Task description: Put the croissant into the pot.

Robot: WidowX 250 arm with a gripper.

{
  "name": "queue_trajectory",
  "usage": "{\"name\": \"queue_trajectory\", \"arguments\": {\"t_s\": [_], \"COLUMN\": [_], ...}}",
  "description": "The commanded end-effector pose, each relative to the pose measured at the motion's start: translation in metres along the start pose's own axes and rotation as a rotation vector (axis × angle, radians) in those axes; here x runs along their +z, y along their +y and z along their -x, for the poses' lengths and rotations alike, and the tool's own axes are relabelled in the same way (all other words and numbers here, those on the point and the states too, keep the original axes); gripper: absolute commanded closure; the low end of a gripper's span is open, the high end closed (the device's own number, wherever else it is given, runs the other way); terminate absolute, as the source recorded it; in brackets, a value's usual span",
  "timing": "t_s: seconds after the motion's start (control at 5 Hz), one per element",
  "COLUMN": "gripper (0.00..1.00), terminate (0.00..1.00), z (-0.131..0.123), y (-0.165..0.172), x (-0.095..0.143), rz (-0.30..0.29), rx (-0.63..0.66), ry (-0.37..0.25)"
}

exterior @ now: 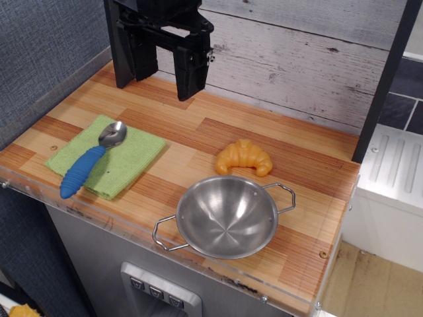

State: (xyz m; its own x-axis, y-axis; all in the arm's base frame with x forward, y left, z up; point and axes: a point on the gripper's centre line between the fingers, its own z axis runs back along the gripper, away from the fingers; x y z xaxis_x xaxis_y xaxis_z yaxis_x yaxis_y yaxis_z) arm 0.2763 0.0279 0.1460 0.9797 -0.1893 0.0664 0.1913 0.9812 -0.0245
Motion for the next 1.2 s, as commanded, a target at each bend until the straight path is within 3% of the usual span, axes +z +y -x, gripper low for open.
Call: {"name": "queue_trajectory", "arguments": {"t_s": [0.0,0.6,1.0], "gripper": [0.0,0.0,0.0], "terminate": [0.0,0.0,0.0], "z": [0.0,-0.045,-0.052], "y": [0.0,-0.028,-0.028], "x": [0.0,-0.058,-0.085], "rz": [0.0,-0.076,-0.037], "rx": [0.0,-0.147,-0.263], "ry": [0.0,0.01,-0.036]}}
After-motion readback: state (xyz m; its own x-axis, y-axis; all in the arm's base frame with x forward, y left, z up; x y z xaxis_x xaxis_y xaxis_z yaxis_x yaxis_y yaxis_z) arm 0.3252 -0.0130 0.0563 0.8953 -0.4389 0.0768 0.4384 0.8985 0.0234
